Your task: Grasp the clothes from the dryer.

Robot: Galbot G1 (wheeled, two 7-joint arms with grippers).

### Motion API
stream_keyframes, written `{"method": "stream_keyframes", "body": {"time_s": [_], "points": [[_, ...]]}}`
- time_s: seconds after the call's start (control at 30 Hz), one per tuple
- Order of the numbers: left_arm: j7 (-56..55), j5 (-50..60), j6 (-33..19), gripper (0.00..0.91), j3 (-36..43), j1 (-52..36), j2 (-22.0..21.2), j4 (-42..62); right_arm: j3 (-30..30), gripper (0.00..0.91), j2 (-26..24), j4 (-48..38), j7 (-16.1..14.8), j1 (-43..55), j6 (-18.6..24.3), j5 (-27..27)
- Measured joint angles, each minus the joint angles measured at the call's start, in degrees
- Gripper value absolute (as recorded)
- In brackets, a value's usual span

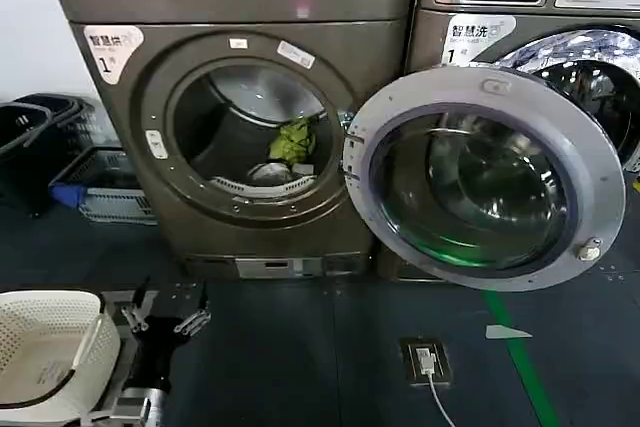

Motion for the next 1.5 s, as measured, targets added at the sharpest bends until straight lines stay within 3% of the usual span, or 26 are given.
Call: {"method": "stream_keyframes", "body": {"time_s": [1.5], "points": [[0.08,0.3,0.08,0.907,0.05,0.45,-0.01,-0.79,-0.14,0.907,0.44,-0.04,-0.36,-0.27,0.8,0.11]]}}
